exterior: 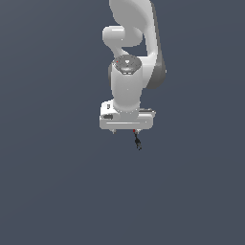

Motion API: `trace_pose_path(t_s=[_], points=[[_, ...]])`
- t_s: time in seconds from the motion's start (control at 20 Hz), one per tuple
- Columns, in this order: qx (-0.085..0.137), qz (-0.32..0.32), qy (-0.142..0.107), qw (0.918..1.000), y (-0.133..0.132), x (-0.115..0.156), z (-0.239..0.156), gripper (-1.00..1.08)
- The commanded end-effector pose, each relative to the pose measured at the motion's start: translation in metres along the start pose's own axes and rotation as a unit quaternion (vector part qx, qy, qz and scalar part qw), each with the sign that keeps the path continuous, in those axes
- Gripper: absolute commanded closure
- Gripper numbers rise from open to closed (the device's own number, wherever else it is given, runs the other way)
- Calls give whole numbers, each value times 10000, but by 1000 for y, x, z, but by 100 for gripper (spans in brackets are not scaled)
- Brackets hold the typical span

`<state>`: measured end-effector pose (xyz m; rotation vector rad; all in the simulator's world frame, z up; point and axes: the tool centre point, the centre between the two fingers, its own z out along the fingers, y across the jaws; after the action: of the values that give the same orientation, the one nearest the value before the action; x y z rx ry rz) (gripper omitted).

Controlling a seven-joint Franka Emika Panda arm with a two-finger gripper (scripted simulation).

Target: Pick up the object and move it to a goal position.

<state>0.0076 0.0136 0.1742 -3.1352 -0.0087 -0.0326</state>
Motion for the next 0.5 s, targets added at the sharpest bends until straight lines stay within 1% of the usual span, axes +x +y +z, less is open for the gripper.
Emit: trace_pose_path(t_s=[0.0, 0.15, 0.45], points=[[0, 0, 0, 10000, 0, 0, 0, -92], [17, 49, -27, 10000, 3, -2, 3, -92], [103, 308, -155, 9994, 18, -9, 13, -92]])
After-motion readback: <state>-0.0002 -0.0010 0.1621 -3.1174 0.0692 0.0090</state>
